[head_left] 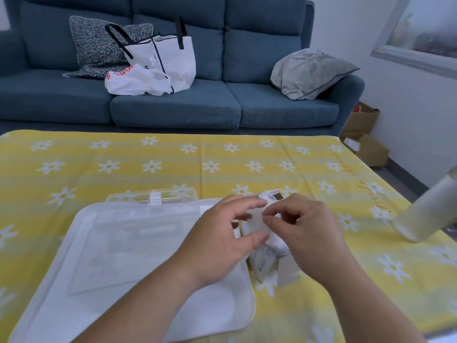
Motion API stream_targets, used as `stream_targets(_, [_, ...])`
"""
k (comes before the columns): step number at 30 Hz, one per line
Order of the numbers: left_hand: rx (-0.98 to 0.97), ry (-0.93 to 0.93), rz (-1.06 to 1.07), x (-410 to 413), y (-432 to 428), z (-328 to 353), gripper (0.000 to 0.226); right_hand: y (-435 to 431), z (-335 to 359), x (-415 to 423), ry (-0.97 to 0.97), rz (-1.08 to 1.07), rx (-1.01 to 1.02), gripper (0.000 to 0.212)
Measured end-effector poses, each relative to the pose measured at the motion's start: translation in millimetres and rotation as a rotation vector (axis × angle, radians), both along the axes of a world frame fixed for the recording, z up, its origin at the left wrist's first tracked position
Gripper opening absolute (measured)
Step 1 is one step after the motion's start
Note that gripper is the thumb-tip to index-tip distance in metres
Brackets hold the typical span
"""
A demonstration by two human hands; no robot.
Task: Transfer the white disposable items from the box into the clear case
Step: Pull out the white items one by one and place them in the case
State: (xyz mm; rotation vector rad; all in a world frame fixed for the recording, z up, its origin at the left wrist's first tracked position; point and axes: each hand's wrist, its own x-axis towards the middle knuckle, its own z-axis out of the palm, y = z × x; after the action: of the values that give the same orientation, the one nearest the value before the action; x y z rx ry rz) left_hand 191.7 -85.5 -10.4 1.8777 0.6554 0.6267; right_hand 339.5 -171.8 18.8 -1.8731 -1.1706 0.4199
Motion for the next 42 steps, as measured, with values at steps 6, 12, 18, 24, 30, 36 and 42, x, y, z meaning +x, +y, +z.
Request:
stream_targets(6, [-0.228, 0.088, 0.146, 10, -3, -8, 0.048, -6, 3, 1, 0.322, -0.028, -0.003, 0.03])
stream_targets(12, [-0.187, 0.157, 0.247, 14, -2, -22, 0.011, -2, -10, 17, 0.296, -0.222, -0.093, 0.017])
stream_targets(18, [-0.317, -0.089, 0.189, 11, 0, -10, 0.027, 2, -6, 9, 0.458, 0.017, -0.119, 0.024])
stream_targets(24, [-0.472, -0.3, 0.229, 4, 7, 4, 0.02, 8, -5, 14, 0.473, -0.095, 0.025, 0.013])
stream_targets(30, [-0.621, -0.56, 0.353, -12, 26, 27, 0.022, 9, -6, 32, 0.566, -0.349, 0.061, 0.014])
stream_targets(36, [-0.724, -0.78, 0.35, -41, 41, 50, 0.035, 10, -9, 38, 0.066, -0.425, -0.275, 0.024])
stream_targets(42, [-0.785, -0.651, 0.131, -40, 34, 52, 0.037, 11, 24, 6, -0.022, -0.307, 0.182, 0.021])
